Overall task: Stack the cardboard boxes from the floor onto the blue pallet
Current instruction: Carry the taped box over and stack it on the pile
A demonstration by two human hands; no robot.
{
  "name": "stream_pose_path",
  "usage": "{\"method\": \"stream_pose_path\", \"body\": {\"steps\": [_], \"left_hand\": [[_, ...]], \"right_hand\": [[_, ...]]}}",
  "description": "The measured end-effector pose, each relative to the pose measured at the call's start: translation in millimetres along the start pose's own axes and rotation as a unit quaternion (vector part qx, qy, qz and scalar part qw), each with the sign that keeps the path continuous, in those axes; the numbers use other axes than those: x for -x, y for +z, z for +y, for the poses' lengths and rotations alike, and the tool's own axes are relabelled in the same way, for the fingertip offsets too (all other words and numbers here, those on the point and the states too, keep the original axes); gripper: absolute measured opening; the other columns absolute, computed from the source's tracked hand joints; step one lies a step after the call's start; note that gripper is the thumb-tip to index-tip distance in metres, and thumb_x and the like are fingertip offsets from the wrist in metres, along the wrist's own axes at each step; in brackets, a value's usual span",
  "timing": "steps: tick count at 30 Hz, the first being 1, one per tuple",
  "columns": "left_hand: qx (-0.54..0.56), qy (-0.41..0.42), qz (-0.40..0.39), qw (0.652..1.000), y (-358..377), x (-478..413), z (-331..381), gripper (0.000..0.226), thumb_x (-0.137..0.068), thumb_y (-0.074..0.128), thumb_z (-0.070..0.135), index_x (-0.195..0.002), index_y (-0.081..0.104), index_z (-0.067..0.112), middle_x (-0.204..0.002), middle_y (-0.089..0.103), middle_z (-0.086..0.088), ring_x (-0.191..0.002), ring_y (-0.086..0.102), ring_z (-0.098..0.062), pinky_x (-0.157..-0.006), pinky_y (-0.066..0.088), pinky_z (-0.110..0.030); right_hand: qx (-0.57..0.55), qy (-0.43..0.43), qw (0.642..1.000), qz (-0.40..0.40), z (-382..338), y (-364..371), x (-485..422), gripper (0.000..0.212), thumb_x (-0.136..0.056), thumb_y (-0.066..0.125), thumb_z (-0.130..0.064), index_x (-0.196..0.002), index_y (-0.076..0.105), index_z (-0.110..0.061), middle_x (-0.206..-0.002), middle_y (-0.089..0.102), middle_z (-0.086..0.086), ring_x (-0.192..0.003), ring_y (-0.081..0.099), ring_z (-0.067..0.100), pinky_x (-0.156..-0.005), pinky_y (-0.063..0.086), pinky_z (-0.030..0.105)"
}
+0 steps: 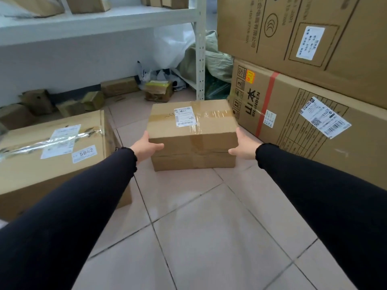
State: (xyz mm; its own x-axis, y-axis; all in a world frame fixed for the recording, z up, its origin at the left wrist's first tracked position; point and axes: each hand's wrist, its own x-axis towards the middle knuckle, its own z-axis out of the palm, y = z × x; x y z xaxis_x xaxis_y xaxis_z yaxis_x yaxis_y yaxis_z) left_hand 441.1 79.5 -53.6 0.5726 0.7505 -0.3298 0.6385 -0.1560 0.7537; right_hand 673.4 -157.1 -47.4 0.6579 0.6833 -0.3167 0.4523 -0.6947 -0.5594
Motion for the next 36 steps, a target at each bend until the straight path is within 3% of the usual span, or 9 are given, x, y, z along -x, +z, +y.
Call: {"method": "stream_pose_path", "body": {"steps": [3,6,9,12,17,24,29,33,36], "left_hand": [[0.039,0.000,0.026,0.999,5.3,-5.7,-7.1,0.074,-0.089,0.067,0.041,-0.153,0.037,0.018,-0.151,0.045,-0.008,-0.132,0.050,-0.030,-0.109,0.040,-0.043],[0.060,-0.015,0.053,0.997,5.7,-3.2,-25.7,0.072,-0.089,0.061,0.048,-0.148,0.041,0.012,-0.152,0.043,-0.012,-0.131,0.050,-0.033,-0.110,0.041,-0.053],[0.084,-0.043,0.043,0.995,4.4,9.2,-37.3,0.087,-0.079,0.060,0.062,-0.148,0.044,0.012,-0.149,0.050,-0.009,-0.129,0.053,-0.032,-0.109,0.044,-0.052],[0.094,-0.035,0.048,0.994,13.8,25.0,-42.2,0.065,-0.092,0.063,0.050,-0.142,0.047,0.012,-0.144,0.047,-0.005,-0.125,0.052,-0.029,-0.111,0.042,-0.048],[0.221,0.000,0.014,0.975,16.9,43.1,-41.7,0.040,-0.100,0.060,0.027,-0.133,0.039,0.021,-0.141,0.055,-0.006,-0.126,0.054,-0.025,-0.114,0.039,-0.045],[0.237,0.125,0.041,0.962,-47.1,99.3,22.2,0.045,-0.099,0.063,0.033,-0.136,0.043,0.018,-0.124,0.062,0.001,-0.113,0.060,-0.017,-0.101,0.048,-0.037],[0.269,0.195,0.102,0.938,-156.2,164.2,56.4,0.041,-0.099,0.062,0.036,-0.133,0.047,0.017,-0.121,0.063,-0.001,-0.111,0.063,-0.020,-0.095,0.053,-0.037],[0.268,0.191,0.160,0.930,-262.1,233.5,29.5,0.037,-0.097,0.058,0.047,-0.124,0.046,0.025,-0.110,0.057,0.001,-0.093,0.060,-0.019,-0.073,0.058,-0.043],[0.251,0.185,0.224,0.923,-342.4,289.6,-15.0,0.042,-0.095,0.057,0.052,-0.126,0.047,0.025,-0.110,0.056,0.003,-0.095,0.057,-0.018,-0.078,0.052,-0.039]], "right_hand": [[-0.058,0.008,0.998,0.016,7.2,3.5,-5.0,0.088,-0.101,0.061,-0.020,-0.166,0.002,-0.013,-0.172,0.017,0.012,-0.153,0.031,0.032,-0.115,0.034,0.039],[-0.101,0.028,0.992,0.070,18.3,9.9,-3.1,0.073,-0.101,0.058,-0.009,-0.161,0.017,-0.010,-0.164,0.026,0.013,-0.138,0.042,0.031,-0.100,0.040,0.033],[-0.109,0.076,0.987,0.085,29.1,19.5,3.6,0.078,-0.099,0.055,-0.003,-0.164,0.011,-0.009,-0.169,0.015,0.015,-0.148,0.034,0.036,-0.112,0.039,0.042],[-0.133,0.110,0.982,0.077,32.7,33.5,13.7,0.074,-0.096,0.063,-0.010,-0.159,0.024,-0.008,-0.162,0.024,0.021,-0.141,0.040,0.042,-0.112,0.041,0.049],[-0.263,0.115,0.952,0.106,28.6,47.4,39.5,0.081,-0.098,0.064,-0.004,-0.160,0.015,-0.014,-0.160,0.036,0.019,-0.141,0.043,0.039,-0.102,0.042,0.047],[-0.333,-0.017,0.917,0.218,-19.0,-6.7,94.9,0.070,-0.088,0.080,-0.023,-0.144,0.039,-0.017,-0.144,0.055,0.005,-0.135,0.051,0.026,-0.110,0.043,0.044],[-0.348,-0.119,0.890,0.270,-114.7,-29.0,150.8,0.102,-0.067,0.083,-0.054,-0.153,0.042,-0.018,-0.152,0.051,0.003,-0.137,0.050,0.021,-0.117,0.039,0.043],[-0.339,-0.209,0.885,0.242,-212.9,-7.8,202.0,0.082,-0.087,0.080,-0.027,-0.157,0.036,-0.022,-0.146,0.048,-0.003,-0.131,0.048,0.015,-0.115,0.038,0.037],[-0.345,-0.263,0.883,0.179,-290.0,25.3,238.4,0.083,-0.092,0.075,-0.021,-0.159,0.027,-0.025,-0.138,0.055,-0.006,-0.129,0.054,0.015,-0.114,0.041,0.037]]}}
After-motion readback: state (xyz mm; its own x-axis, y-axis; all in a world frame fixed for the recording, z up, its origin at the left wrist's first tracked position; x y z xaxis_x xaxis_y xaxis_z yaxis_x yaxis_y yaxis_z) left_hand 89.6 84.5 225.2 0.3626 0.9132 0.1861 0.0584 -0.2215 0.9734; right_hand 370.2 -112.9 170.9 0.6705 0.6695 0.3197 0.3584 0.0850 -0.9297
